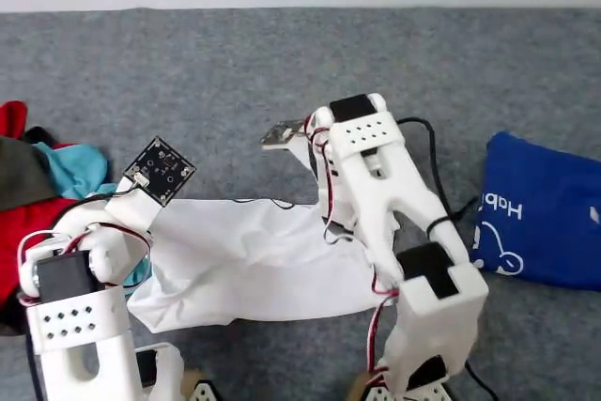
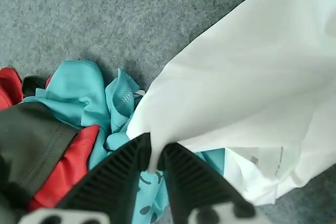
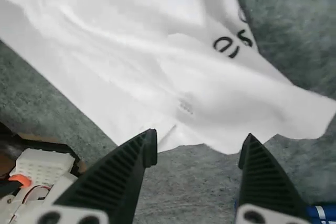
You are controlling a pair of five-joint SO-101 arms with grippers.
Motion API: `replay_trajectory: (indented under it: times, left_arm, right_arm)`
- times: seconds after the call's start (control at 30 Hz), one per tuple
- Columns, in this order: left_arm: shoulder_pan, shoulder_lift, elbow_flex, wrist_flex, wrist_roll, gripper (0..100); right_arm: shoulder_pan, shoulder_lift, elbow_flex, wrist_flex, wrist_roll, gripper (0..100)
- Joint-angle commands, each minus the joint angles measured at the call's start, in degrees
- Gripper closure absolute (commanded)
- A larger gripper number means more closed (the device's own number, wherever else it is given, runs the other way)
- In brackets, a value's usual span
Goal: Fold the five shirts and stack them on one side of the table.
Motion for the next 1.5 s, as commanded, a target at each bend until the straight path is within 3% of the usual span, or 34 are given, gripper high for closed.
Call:
replay_trajectory:
  times: [0.0,0.3,0.5,0.6,0.87,1.17,1.47]
  left_arm:
    - [0.53,-0.44,-0.13,-0.88,-0.26,99]
    - [0.26,-0.79,-0.04,-0.79,-0.26,99]
    - [0.26,-0.79,-0.04,-0.79,-0.26,99]
    - [0.26,-0.79,-0.04,-0.79,-0.26,99]
    - [0.26,-0.79,-0.13,-0.79,-0.26,99]
    - [0.18,-0.88,-4.62,-0.88,0.00,99]
    - [0.18,-0.88,-16.04,-8.26,16.88,99]
  right_arm:
    - [0.57,2.86,-5.54,1.89,-1.05,73.8]
    - [2.33,12.18,-11.60,1.89,-0.88,74.9]
    - [4.70,13.85,-11.60,2.15,1.58,90.6]
    - [6.20,12.97,-11.87,2.24,1.93,93.8]
    - [8.13,6.11,-11.87,2.42,2.11,98.9]
    - [8.13,-14.11,-11.87,2.42,5.89,98.8]
    - [11.65,-33.27,-11.96,-2.42,5.80,98.8]
